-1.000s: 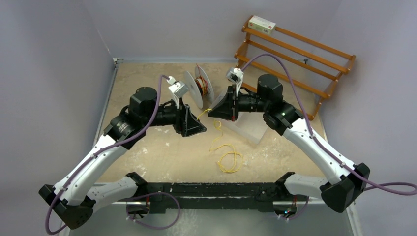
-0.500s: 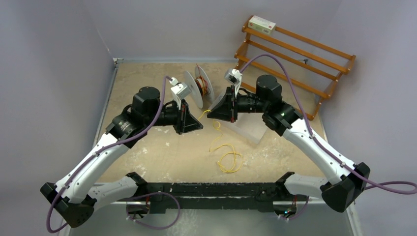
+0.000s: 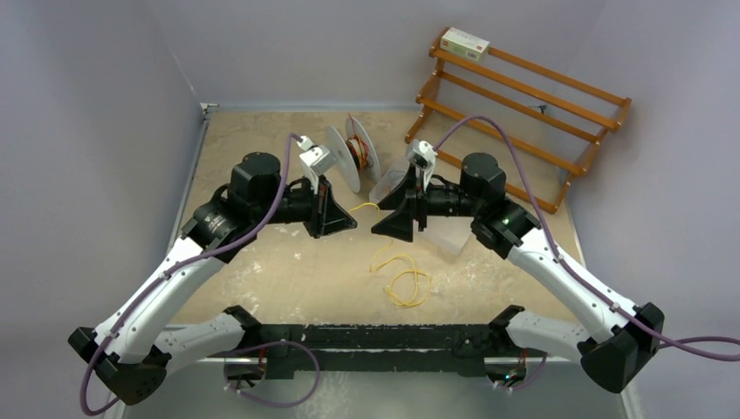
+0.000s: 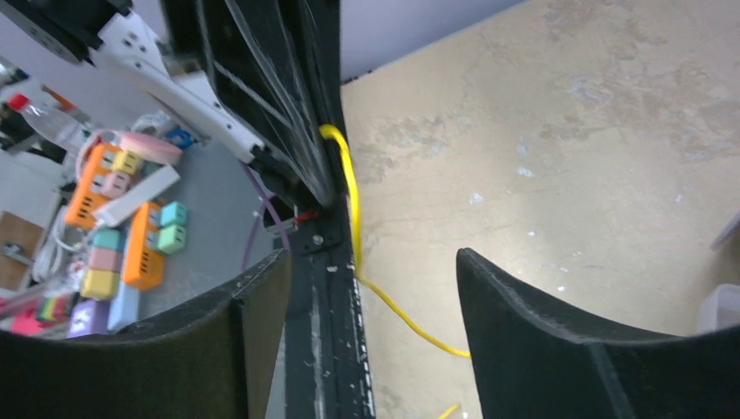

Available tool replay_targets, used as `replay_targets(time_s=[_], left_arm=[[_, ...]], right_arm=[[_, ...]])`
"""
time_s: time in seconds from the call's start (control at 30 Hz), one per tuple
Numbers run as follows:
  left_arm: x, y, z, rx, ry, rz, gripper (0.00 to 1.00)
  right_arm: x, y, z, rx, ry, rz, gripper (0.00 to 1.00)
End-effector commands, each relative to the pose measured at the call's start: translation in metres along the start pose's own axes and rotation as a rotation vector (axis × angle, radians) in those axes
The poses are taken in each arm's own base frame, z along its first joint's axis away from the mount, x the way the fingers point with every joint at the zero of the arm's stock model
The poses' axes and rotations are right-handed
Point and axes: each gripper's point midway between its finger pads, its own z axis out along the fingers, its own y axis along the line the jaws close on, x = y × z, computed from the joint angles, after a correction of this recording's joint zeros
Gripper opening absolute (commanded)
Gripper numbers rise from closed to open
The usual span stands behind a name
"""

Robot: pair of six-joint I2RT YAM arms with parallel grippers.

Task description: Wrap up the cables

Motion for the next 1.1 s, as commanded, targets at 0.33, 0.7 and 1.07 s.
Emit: replay_targets(time_s=[0.33, 0.7, 1.07], left_arm=[[-0.049, -0.037, -0.038, 0.018, -0.145, 0.128, 0.00], [-0.052, -0.044, -0.043, 0.030, -0.156, 0.125, 0.00], [-0.058, -0.047, -0.045, 0.035, -0.171, 0.125, 0.00]], right_arm=[[0.054, -0.048, -0.004, 0.167, -0.115, -0.116, 0.84], [0.074, -0.070, 0.010, 0.170, -0.178, -0.093, 0.82], [0.084, -0.073, 0.034, 0.080, -0.148, -0.055, 0.71]])
